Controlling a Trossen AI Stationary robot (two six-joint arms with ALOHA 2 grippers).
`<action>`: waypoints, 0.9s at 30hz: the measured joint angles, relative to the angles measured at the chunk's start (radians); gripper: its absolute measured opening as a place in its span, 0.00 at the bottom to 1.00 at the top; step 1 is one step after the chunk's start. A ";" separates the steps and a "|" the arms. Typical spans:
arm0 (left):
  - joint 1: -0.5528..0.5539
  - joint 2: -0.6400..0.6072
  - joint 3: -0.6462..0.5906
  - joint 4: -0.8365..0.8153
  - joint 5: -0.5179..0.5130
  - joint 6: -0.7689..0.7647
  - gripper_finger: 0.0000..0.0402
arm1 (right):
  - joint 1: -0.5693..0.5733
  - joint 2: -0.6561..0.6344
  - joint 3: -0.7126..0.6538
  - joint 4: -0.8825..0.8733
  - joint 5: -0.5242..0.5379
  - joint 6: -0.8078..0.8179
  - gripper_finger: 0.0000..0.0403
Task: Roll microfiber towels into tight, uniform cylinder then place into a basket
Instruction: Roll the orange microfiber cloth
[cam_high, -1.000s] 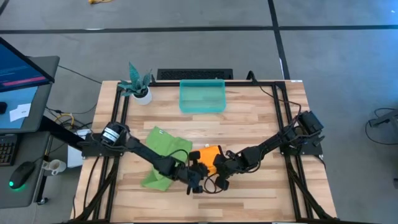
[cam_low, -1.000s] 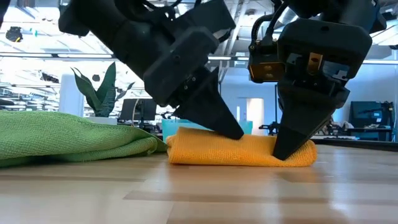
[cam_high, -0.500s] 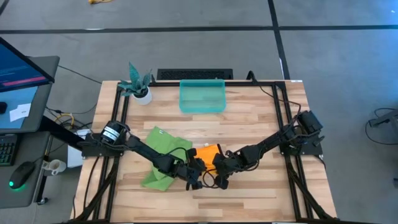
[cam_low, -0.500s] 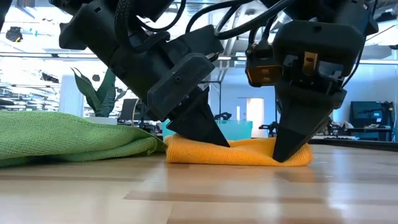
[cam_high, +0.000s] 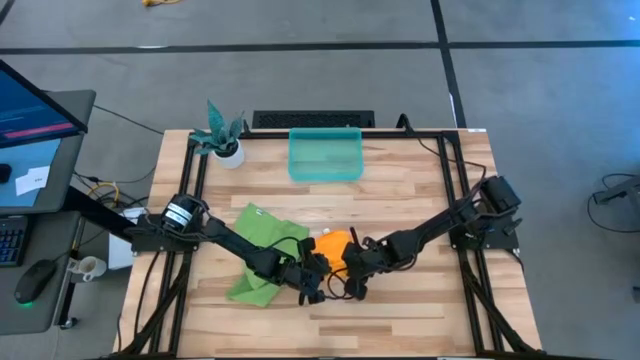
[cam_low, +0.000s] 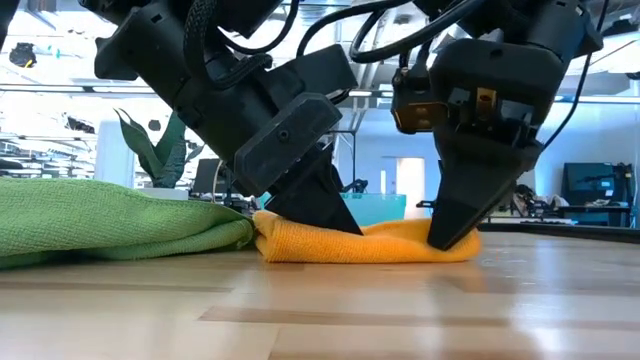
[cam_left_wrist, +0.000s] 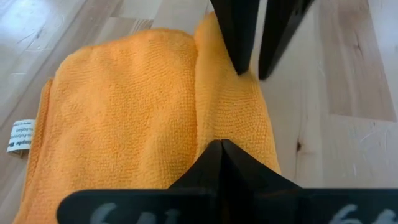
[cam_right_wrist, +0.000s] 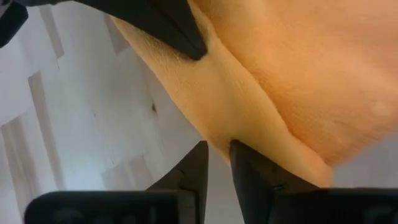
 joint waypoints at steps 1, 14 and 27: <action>0.000 0.000 -0.001 0.000 0.000 0.000 0.00 | 0.000 -0.014 0.000 -0.019 0.001 -0.010 0.23; 0.000 0.001 0.000 -0.018 0.005 0.014 0.00 | 0.162 -0.302 -0.002 -0.252 0.425 -0.010 0.23; -0.025 0.000 0.000 -0.038 0.084 0.198 0.00 | 0.378 -0.153 -0.037 -0.121 0.631 -0.061 0.23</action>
